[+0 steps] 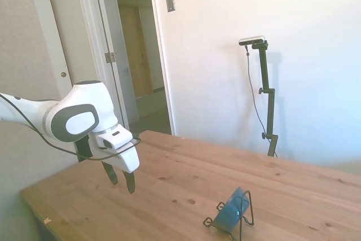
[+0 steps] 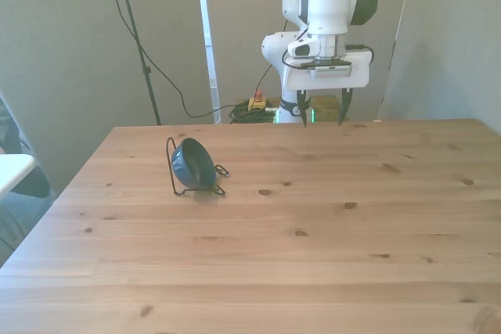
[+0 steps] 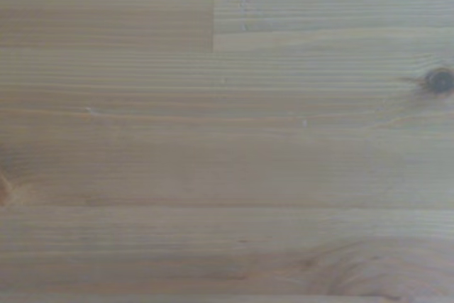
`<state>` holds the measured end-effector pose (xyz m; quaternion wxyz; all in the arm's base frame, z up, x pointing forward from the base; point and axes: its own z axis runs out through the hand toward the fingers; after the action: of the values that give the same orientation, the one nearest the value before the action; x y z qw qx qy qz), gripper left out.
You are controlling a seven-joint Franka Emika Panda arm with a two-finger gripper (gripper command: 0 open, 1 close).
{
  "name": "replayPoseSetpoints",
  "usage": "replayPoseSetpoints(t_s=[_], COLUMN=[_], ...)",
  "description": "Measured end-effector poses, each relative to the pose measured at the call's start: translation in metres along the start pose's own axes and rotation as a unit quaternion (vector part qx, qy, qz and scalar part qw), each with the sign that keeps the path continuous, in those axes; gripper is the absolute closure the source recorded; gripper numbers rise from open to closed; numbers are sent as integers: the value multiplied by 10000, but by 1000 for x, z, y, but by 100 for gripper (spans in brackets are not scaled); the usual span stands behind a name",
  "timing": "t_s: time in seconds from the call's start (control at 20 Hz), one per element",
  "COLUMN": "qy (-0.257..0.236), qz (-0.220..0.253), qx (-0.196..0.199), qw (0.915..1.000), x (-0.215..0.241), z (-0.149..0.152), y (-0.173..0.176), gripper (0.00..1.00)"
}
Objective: Unload the bowl
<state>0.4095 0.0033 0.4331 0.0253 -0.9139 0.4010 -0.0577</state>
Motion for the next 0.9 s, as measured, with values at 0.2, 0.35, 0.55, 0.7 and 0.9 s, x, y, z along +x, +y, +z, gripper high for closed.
replayPoseSetpoints(t_s=[0.2, 0.35, 0.55, 0.7, 0.9], qy=[-15, 148, 350, 540, 932], qz=[9, 218, 429, 499, 612], qx=[-44, -132, -211, -281, -540], qw=[10000, 9996, 9982, 9969, 9923], x=[6, 35, 85, 122, 169], z=[3, -3, -15, -27, -48], y=[8, 32, 65, 78, 88], gripper=[0, 0, 0, 0, 0])
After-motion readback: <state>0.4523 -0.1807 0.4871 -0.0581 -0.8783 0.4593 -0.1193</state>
